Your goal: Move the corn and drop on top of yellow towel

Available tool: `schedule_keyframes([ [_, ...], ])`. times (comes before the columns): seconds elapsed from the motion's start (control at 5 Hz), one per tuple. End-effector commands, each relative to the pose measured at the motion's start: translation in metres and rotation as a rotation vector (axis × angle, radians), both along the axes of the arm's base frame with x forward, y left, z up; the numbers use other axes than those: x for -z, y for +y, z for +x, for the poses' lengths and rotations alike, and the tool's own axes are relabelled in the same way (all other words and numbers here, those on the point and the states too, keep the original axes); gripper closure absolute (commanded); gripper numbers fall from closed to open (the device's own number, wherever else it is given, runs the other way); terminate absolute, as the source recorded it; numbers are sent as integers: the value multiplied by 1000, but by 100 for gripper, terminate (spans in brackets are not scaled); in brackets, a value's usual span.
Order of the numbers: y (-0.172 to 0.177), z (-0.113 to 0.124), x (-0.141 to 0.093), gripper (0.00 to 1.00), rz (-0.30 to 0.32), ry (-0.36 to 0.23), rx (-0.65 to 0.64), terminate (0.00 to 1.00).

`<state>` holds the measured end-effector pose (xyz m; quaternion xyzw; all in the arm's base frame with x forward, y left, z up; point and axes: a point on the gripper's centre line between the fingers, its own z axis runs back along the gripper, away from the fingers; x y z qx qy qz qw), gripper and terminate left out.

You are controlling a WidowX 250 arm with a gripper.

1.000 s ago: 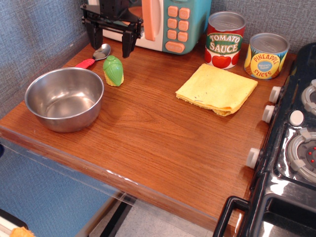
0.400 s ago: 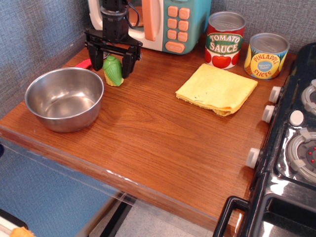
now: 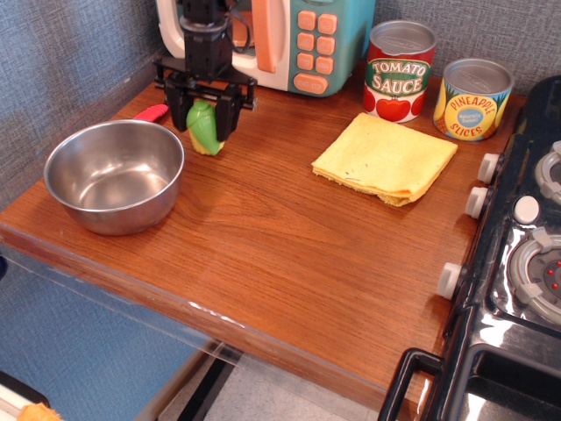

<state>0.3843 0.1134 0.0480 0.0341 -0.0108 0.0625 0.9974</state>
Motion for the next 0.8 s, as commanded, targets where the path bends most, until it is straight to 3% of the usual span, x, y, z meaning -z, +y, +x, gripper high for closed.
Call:
schedule_keyframes([
  [0.0,-48,18,-89,100,-118,-228,87,0],
  [0.2,-84,26,-89,100,-135,-226,154,0],
  [0.6,-129,41,-53,100,-91,-161,238,0],
])
